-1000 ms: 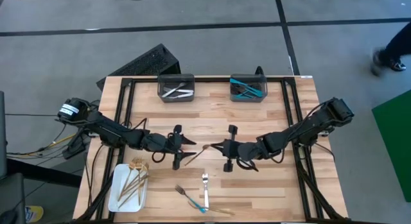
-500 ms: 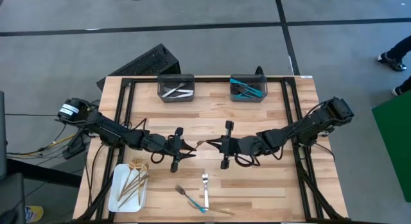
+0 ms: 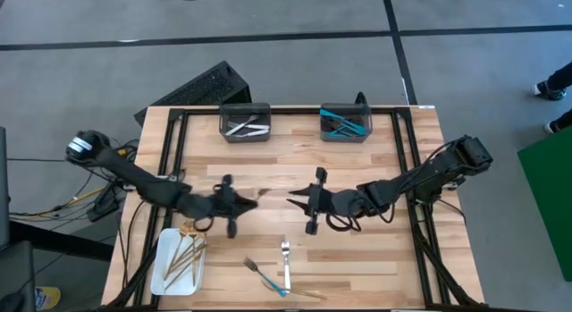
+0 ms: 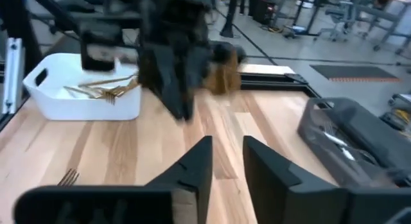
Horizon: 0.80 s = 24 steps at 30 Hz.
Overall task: Sort silverware by color (type)
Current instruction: Put the gold fork into the white bin
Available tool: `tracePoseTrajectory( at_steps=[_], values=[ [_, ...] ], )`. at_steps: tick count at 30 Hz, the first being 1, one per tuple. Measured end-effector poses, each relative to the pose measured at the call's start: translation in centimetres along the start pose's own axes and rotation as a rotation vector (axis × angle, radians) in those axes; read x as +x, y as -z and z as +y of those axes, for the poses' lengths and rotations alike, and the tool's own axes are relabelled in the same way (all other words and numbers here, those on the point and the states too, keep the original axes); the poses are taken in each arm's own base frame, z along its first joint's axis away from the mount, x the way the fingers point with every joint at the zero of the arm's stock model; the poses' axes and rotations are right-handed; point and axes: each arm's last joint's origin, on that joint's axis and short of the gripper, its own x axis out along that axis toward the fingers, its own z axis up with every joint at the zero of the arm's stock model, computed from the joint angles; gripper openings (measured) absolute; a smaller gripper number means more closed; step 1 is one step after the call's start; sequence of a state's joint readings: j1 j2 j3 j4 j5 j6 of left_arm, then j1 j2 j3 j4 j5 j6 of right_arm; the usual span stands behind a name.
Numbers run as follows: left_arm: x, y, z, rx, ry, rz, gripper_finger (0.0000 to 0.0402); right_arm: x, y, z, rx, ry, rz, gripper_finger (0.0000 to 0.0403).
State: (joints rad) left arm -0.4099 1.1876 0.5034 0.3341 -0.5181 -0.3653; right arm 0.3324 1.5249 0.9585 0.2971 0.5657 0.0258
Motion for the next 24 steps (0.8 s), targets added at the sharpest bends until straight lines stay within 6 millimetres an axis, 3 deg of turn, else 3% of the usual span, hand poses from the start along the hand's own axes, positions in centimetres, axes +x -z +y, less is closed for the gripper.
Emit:
tracePoseTrajectory(
  at_steps=[7, 11, 18, 24],
  values=[
    [-7.8, -0.3, -0.5, -0.214, -0.116, -0.059, 0.0003, 0.4, 0.0, -0.8, 0.035, 0.066, 0.001, 0.0139],
    [-10.9, -0.4, -0.3, -0.314, -0.085, -0.112, 0.0003, 0.7, 0.0, -1.5, 0.066, 0.085, 0.003, 0.014],
    [-13.1, 1.5, -0.5, -0.262, 0.044, 0.046, 0.0003, 0.8, 1.0, -1.7, 0.08, 0.098, 0.089, 0.0137],
    [-14.0, 3.8, -2.1, -0.259, 0.117, 0.17, 0.0006, 0.8, 1.3, -1.8, 0.097, 0.101, 0.119, 0.0136]
  ],
)
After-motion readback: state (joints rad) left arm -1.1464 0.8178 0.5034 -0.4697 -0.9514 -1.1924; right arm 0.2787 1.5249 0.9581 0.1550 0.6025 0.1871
